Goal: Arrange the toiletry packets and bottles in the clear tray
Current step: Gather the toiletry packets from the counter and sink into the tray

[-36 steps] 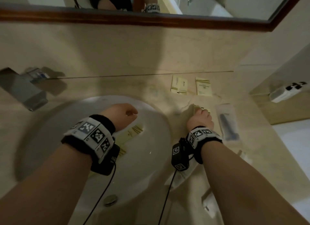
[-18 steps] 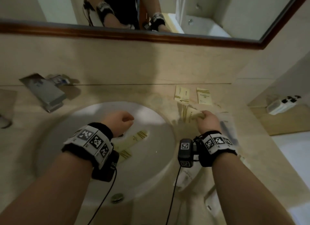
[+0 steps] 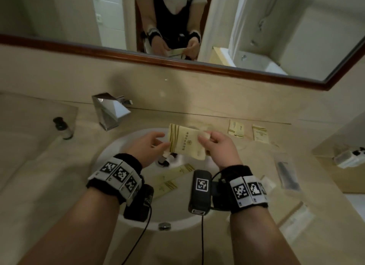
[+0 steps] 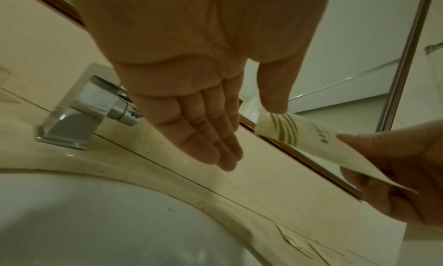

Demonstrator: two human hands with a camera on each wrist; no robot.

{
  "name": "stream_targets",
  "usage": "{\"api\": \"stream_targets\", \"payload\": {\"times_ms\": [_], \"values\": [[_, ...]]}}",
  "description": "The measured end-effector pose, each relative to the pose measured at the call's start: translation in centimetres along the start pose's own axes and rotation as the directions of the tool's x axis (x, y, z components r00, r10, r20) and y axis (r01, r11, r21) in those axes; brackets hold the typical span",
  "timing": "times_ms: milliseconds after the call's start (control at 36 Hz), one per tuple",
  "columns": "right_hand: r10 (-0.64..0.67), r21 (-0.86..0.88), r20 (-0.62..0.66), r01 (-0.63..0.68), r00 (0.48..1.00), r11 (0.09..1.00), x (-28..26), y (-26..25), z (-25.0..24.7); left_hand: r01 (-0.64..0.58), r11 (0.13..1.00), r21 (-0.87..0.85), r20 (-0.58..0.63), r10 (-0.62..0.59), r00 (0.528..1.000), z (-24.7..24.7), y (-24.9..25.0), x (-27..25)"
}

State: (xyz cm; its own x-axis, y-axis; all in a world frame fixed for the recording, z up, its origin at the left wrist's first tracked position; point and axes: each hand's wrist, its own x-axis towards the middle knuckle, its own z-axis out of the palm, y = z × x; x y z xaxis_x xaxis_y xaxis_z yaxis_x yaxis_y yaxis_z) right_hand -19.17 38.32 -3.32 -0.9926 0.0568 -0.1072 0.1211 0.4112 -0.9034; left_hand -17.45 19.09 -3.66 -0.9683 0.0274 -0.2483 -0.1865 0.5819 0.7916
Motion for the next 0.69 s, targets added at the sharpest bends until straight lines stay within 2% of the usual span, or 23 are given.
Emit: {"api": "stream_targets", "payload": {"times_ms": [83, 222, 361, 556, 694], "values": [[-0.045, -0.02, 0.083, 0.047, 0.995, 0.999, -0.8, -1.5, 2.4, -0.029, 0.998, -0.052, -0.01, 0.029, 1.0, -1.4, -0.9, -1.0], [-0.124, -0.104, 0.16, 0.142, 0.979, 0.984, -1.6, -3.7, 6.4, -0.014, 0.99, -0.137, -0.099, 0.001, 0.995, -4.3, -3.5, -2.2], [-0.117, -0.167, 0.262, 0.165, 0.958, 0.972, -2.4, -5.8, 11.4, 0.032, 0.991, -0.132, -0.172, -0.055, 0.983, -8.0, -6.4, -3.7], [-0.145, -0.169, 0.325, 0.208, 0.934, 0.963, -4.4, -9.3, 20.2, 0.132, 0.98, -0.147, -0.31, -0.172, 0.935, -14.8, -11.8, -6.4], [-0.16, -0.221, 0.427, 0.274, 0.89, 0.936, -5.5, -11.2, 26.0, 0.203, 0.967, -0.156, -0.403, -0.249, 0.881, -19.4, -15.9, -8.2]]}}
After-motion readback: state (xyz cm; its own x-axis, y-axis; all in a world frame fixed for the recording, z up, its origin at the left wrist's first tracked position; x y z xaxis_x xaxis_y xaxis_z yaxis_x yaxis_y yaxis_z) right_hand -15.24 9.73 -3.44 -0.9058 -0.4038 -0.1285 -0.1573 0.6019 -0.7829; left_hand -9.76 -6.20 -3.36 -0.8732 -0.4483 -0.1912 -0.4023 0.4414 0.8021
